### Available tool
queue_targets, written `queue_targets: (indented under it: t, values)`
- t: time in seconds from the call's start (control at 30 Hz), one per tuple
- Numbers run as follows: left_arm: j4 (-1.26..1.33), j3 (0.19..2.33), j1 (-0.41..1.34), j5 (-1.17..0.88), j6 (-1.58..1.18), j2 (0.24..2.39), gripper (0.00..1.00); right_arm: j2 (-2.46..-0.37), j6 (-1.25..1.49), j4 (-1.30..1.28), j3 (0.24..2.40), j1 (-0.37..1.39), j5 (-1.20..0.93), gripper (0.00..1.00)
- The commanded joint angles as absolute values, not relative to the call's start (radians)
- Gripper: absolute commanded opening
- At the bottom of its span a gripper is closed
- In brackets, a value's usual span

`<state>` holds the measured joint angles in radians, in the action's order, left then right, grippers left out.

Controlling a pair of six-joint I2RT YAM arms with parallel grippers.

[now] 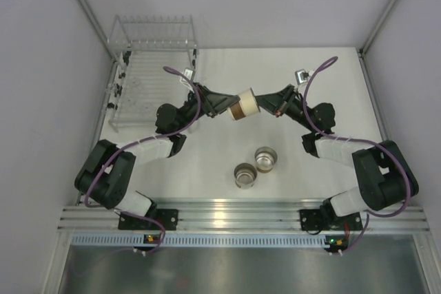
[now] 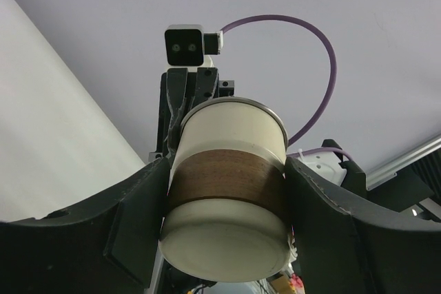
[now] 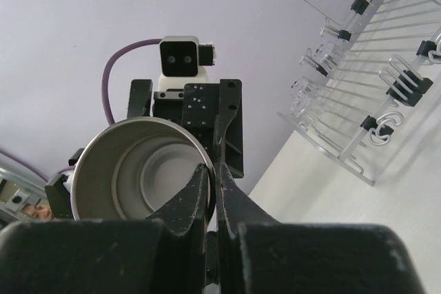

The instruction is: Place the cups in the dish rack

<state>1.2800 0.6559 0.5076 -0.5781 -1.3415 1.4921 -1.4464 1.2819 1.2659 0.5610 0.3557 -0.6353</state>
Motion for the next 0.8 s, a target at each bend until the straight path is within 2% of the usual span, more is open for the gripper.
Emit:
queue_targets:
  t: [0.0,0.2,0.23,0.37,0.53,0.7,0.73,0.77]
  values:
    - [1.473,0.644,0.569,-0.638,-1.382,1.431,0.65,-1.419,1.235,1.608,0.572,0.339,-0.558,0.00]
    - [1.473,0.658,0.595,-0.626,-1.382,1.434,0.72,-1.419,1.235,1.609,0.566,0.341,-0.557,0.00]
    - [1.473,0.663,0.598,-0.623,-1.384,1.436,0.78,-1.417,1.235,1.609,0.565,0.339,-0.557,0.00]
    - [1.473,0.669,0.604,-0.614,-1.388,1.447,0.79,-1.410,1.223,1.592,0.560,0.341,-0.557,0.00]
    - [1.473,0.686,0.612,-0.626,-1.394,1.463,0.55,-1.401,1.215,1.585,0.552,0.341,-0.555,0.00]
    - [1.473,0.693,0.617,-0.627,-1.393,1.476,0.37,-1.404,1.213,1.586,0.552,0.339,-0.557,0.00]
    - [1.477,0.695,0.617,-0.632,-1.390,1.479,0.31,-1.402,1.213,1.585,0.552,0.341,-0.557,0.00]
    - [1.480,0.698,0.617,-0.635,-1.393,1.483,0.17,-1.404,1.213,1.585,0.552,0.339,-0.557,0.00]
